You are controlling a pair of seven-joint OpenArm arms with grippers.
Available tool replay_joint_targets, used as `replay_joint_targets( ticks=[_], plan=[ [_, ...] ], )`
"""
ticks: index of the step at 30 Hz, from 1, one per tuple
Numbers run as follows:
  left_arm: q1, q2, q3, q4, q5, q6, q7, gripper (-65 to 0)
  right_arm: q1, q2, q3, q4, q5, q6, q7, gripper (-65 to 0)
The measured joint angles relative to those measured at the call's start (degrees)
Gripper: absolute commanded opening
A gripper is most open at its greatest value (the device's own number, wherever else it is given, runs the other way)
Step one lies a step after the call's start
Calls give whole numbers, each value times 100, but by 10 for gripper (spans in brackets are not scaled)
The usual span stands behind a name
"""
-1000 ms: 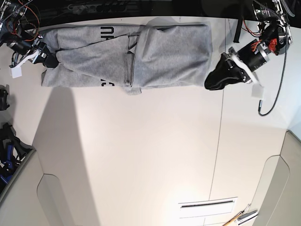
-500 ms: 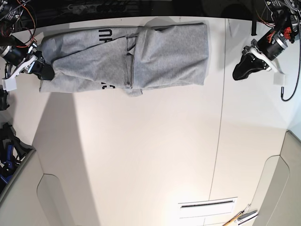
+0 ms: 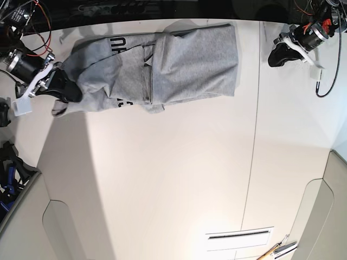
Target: Fold the T-shirt properly
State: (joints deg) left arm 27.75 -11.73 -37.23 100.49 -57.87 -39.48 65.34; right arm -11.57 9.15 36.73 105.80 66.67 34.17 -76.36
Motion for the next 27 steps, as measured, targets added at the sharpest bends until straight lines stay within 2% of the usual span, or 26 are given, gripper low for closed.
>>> replay_joint_targets(
  ticks=[7, 16, 21, 27],
  plan=[
    [0, 0, 2, -2, 101, 0, -155, -646, -2, -697, -1397, -4, -9, 15, 2, -650],
    [2, 31, 7, -2, 400, 0, -153, -646, 4, -1145, -3143, -4, -87, 22, 92, -650],
    [2, 31, 7, -2, 402, 0, -153, -646, 2, -1493, -3934, -4, -734, 37, 531, -650],
    [2, 31, 7, -2, 446, 0, -153, -647, 35, -1554, -4730, -4, -1954, 31, 1386, -650]
  ],
)
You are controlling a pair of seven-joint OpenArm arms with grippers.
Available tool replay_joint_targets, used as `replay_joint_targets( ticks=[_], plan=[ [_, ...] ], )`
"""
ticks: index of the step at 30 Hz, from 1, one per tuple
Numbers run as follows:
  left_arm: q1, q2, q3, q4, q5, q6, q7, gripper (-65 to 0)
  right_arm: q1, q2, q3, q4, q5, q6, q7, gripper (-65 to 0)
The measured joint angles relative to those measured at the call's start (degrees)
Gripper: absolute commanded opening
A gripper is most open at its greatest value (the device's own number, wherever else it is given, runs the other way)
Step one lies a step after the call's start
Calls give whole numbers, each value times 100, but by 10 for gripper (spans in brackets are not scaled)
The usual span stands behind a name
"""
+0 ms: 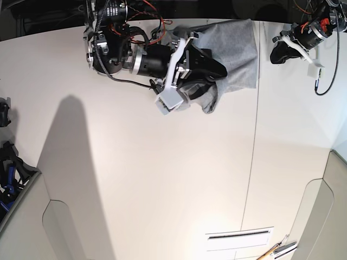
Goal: Fold the T-shirt properly
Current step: 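Grasp the folded bundle with the right gripper and lift it toward the left gripper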
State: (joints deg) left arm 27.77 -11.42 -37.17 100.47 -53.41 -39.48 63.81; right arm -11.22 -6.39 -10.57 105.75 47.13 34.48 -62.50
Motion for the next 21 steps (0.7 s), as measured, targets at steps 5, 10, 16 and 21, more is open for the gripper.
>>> replay_joint_targets(
  ticks=[5, 10, 16, 21],
  plan=[
    [0, -2, 0, 0, 326, 92, -109, -647, 210, 2, -597, -2, -682, -15, 212, -650],
    [-2, -2, 0, 0, 911, 466, -398, -647, 380, 7, -1108, -7, -960, -15, 330, -650],
    [0, -2, 0, 2, 1182, 728, -514, -650, 378, 7, -1639, -133, -1534, -22, 621, -650],
    [107, -4, 0, 2, 1178, 754, -560, -650, 380, 4, -1810, -525, -1672, -39, 872, -650]
  ],
)
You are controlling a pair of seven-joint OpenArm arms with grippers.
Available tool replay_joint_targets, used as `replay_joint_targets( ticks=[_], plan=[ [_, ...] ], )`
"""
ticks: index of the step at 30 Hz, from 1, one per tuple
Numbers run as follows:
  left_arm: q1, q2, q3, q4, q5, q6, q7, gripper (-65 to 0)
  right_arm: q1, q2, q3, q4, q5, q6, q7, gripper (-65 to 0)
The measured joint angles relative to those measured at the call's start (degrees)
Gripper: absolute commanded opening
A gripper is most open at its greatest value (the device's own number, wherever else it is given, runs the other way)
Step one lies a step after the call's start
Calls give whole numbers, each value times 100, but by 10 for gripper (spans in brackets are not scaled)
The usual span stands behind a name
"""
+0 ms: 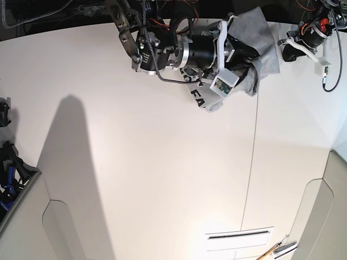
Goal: Fold the T-shirt properly
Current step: 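Grasp the folded bundle with the right gripper and lift it toward the left gripper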
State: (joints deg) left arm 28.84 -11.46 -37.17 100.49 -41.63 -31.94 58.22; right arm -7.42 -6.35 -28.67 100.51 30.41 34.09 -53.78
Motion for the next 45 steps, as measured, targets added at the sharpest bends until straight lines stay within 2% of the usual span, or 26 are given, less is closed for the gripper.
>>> replay_joint_targets(
  ticks=[7, 20, 21, 25, 27, 33, 38, 41, 45],
  plan=[
    [17, 0, -2, 0, 0, 2, -22, -650, 31, 22, -2, -699, 59, -22, 166, -650],
    [20, 2, -2, 0, 0, 2, -44, -650, 214, 31, -101, -866, 1198, -24, 170, -650],
    [20, 2, -2, 0, -2, 4, -46, -650, 258, 33, -157, -866, 1198, -24, 168, -645],
    [20, 2, -2, 0, -2, 4, -61, -650, 494, 33, -503, -866, 1279, -26, 177, -464],
    [20, 2, -2, 0, -7, 4, -61, -650, 592, 48, -682, -866, 1360, -22, 177, -416],
    [20, 2, -2, 0, -9, 4, -66, -650, 616, 79, -807, -866, 1394, -22, 168, -408],
    [20, 2, -2, 0, -9, 4, -107, -650, 616, 79, -807, -866, 2146, -24, 186, -408],
    [20, 2, -2, 0, -7, 4, -129, -650, 765, 52, -804, -866, 2129, -26, 92, -409],
    [20, 2, -2, 0, -9, 20, -129, -650, 1196, -166, -651, -769, 1886, -42, 125, -410]
  ],
)
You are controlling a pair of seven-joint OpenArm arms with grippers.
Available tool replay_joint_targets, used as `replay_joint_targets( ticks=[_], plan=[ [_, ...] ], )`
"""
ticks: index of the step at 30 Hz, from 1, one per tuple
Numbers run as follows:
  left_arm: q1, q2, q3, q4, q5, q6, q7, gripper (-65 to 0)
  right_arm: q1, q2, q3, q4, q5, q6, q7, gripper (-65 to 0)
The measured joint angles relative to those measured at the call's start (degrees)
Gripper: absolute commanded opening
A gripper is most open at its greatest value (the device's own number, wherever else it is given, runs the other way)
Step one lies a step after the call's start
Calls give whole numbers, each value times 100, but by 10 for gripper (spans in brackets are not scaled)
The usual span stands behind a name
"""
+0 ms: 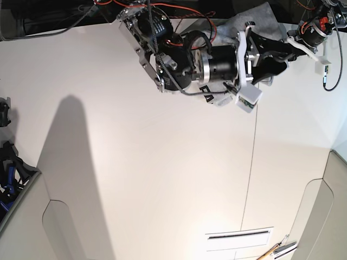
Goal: Fold the T-shirt properly
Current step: 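Grasp the folded bundle with the right gripper and lift it toward the left gripper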
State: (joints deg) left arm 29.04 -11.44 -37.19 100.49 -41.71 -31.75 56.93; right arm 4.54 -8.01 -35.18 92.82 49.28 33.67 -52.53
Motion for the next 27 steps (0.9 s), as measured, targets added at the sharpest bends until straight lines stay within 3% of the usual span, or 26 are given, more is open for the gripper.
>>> replay_joint_targets(
  ticks=[4, 6, 8, 10, 14, 17, 20, 27],
  plan=[
    [0, -2, 0, 0, 9, 2, -24, -650, 356, 0, 400, 415, -874, 17, -26, -427],
    [0, -2, 0, 0, 11, 2, -33, -650, 501, 11, 695, 595, -1196, -79, -26, -514],
    [0, 0, 0, 0, 9, 2, -44, -650, 636, 4, 994, 675, -1467, -109, -24, -646],
    [0, 0, 0, 0, 11, 2, -107, -650, 660, -9, 1314, 678, -1530, -109, -205, -650],
    [0, 0, 0, 0, 15, 2, -129, -650, 619, 28, 1751, 671, -1591, -109, -1296, -650],
    [2, -11, 0, -2, -87, 9, -199, -650, 527, 201, 1803, 640, -1528, -105, -1307, -650],
    [44, -92, -31, 15, -627, -83, -350, -650, 417, 245, 1714, 337, -1480, -109, -1307, -650],
    [-63, -138, -789, 1054, -942, -203, -334, -650, 387, 229, 1102, -544, -1414, -109, -1119, -650]
  ],
)
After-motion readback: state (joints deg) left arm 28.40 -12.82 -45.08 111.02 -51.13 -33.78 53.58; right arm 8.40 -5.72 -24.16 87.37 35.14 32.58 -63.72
